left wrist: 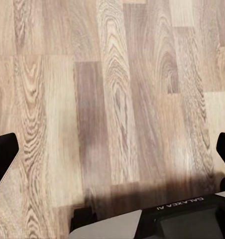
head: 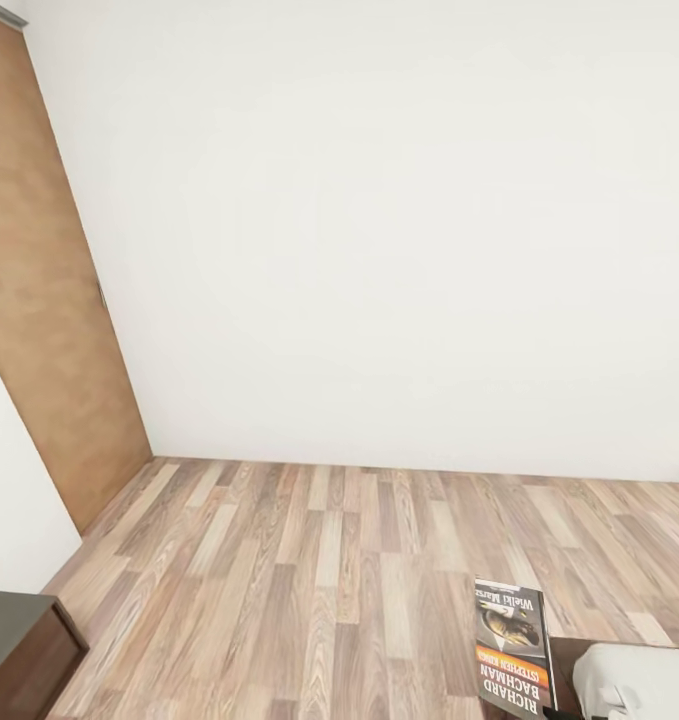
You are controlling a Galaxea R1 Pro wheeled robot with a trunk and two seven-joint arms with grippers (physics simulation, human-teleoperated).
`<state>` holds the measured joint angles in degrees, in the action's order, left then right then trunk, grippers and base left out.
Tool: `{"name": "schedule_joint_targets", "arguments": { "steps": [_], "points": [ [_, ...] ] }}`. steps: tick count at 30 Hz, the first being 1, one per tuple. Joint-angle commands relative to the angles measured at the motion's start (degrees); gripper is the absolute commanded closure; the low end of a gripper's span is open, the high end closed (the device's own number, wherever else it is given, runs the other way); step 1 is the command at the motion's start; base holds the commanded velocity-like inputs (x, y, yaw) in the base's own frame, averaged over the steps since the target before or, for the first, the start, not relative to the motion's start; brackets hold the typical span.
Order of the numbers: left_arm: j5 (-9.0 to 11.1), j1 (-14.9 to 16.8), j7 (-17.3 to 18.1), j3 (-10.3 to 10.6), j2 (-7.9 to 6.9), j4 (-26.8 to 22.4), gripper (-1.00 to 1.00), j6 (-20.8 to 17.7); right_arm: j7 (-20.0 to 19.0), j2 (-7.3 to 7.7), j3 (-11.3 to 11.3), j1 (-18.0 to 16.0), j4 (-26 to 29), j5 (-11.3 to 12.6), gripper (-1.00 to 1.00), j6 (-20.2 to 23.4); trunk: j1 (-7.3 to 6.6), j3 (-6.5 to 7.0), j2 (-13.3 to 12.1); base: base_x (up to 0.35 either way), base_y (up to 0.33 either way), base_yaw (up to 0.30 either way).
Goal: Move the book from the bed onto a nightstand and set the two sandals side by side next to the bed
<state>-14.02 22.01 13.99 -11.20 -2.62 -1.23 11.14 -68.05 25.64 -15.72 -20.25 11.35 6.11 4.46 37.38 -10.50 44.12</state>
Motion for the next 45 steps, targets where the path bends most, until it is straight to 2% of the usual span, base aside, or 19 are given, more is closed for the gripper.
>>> {"name": "schedule_joint_targets", "arguments": {
  "steps": [1, 45],
  "points": [
    [-0.56, 0.05, 0.15, -0.49, -0.01, 0.06, -1.00, 0.20, -0.16, 0.03, 0.08, -0.03, -0.01, 0.65, 1.00, 0.46, 0.04, -0.08, 0.06, 0.331, 0.000, 0.000],
    [-0.53, 0.05, 0.13, -0.49, -0.01, 0.08, -1.00, 0.20, -0.16, 0.03, 0.08, -0.05, -0.01, 0.73, 1.00, 0.46, 0.04, -0.08, 0.06, 0.326, 0.000, 0.000]
  ]
}}
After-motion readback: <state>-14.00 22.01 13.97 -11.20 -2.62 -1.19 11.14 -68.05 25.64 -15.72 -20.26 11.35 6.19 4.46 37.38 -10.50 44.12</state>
